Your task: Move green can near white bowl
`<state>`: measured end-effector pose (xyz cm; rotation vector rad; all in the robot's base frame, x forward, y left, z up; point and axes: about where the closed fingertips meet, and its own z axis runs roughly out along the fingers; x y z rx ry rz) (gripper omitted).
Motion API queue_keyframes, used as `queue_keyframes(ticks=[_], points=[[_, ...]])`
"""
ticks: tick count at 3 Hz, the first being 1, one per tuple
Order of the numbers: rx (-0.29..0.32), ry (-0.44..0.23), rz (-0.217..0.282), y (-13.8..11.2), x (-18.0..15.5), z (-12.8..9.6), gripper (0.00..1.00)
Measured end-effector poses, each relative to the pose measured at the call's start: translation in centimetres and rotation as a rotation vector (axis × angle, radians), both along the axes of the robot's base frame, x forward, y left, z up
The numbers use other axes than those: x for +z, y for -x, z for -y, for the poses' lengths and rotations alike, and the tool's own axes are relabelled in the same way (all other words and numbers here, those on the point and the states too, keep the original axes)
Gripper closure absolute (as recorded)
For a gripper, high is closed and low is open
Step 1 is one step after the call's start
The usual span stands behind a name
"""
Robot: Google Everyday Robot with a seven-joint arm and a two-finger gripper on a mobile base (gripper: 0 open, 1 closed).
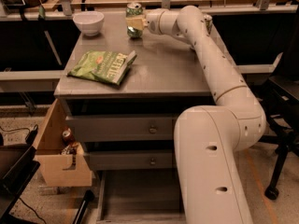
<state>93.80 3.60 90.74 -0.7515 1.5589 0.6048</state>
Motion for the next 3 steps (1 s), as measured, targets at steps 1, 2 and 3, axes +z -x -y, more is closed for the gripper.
queue_keyframes(ticks=[1,2,3], points=[[0.005,0.000,-0.002,0.02,-0.16,-0.39,0.59],[0.009,0.000,-0.005,0.01,-0.33,-0.76,0.35],[0.013,0.000,-0.007,0.01,-0.50,-1.11,0.13]])
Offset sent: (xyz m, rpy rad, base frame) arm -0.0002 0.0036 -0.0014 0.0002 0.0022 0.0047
